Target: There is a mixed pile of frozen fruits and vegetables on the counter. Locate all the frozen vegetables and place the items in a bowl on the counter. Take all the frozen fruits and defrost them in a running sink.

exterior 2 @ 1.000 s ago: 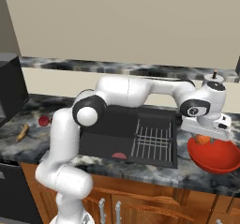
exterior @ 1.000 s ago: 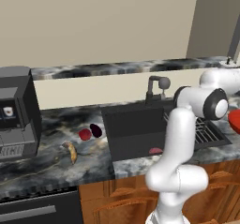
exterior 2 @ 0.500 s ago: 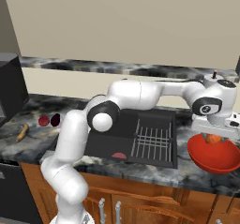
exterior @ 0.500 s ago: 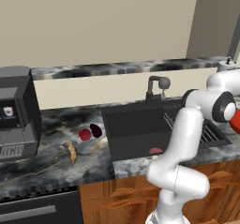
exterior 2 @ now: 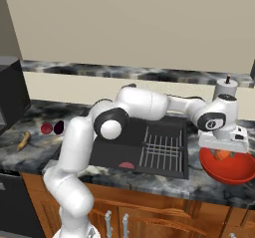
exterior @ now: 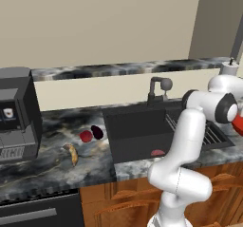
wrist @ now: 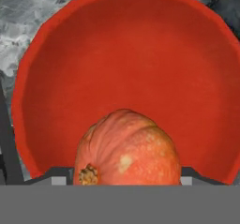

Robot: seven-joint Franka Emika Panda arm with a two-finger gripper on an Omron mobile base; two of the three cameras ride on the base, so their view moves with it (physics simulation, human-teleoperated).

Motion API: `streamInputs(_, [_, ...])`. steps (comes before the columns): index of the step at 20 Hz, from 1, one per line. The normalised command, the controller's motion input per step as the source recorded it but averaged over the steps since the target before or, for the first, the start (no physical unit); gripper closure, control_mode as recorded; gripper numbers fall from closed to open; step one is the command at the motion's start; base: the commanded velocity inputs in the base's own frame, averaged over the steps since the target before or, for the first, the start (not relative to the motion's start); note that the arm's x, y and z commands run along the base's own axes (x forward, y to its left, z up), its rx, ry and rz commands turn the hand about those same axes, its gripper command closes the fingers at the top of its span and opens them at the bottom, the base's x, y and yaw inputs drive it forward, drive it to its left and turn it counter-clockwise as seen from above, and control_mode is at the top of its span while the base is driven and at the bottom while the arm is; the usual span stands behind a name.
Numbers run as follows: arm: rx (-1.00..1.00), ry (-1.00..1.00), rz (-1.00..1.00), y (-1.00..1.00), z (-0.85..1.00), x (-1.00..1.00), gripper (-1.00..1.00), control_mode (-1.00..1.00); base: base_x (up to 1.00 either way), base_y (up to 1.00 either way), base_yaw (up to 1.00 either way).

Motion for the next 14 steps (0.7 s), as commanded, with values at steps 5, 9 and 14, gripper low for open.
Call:
streamInputs(5, [0.01,0.01,0.0,-0.1,-0.26,0.12,1.0,-1.0,0.0,0.0,0.0])
streamInputs(9, [0.0,0.0,0.0,-0.08,-0.16,0.08,1.0,-1.0,0.0,0.0,0.0])
streamInputs(14, [0.01,0.0,0.0,-0.02,-0.16,0.06,-1.0,-1.0,0.0,0.0,0.0])
